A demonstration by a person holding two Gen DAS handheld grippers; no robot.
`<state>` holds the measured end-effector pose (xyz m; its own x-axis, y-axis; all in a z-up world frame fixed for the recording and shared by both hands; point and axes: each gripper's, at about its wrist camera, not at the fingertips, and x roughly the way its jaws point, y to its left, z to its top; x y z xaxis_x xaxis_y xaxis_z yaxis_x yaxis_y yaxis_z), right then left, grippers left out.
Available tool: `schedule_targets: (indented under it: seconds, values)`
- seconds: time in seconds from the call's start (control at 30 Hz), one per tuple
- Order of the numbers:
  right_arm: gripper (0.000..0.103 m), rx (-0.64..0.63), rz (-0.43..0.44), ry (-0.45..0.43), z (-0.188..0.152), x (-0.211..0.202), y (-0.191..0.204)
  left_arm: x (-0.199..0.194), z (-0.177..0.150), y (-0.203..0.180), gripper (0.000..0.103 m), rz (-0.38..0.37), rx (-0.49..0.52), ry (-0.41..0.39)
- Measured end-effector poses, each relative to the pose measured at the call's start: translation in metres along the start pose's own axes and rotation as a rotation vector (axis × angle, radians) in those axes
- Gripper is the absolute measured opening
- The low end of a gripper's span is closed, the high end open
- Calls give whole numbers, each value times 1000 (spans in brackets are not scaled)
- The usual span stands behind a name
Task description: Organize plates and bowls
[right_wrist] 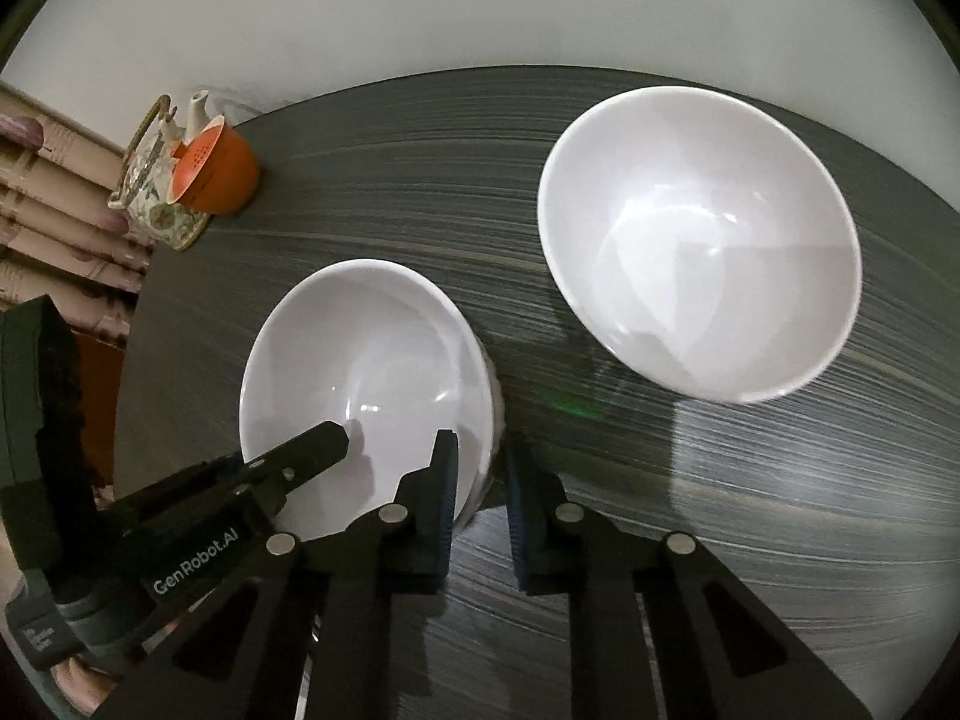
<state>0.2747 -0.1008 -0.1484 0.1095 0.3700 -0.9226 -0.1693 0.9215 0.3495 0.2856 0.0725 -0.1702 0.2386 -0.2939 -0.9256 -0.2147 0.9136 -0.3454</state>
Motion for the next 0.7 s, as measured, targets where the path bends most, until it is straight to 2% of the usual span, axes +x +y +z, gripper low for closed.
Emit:
schedule_targets:
  seconds: [0.33, 0.7]
  values:
    - [15, 31, 17, -30, -20, -30, -14, -26, -17, -19, 19, 1, 54, -28]
    - [15, 58, 28, -88, -63, -80, -34, -57, -61, -49, 19, -2, 122, -45]
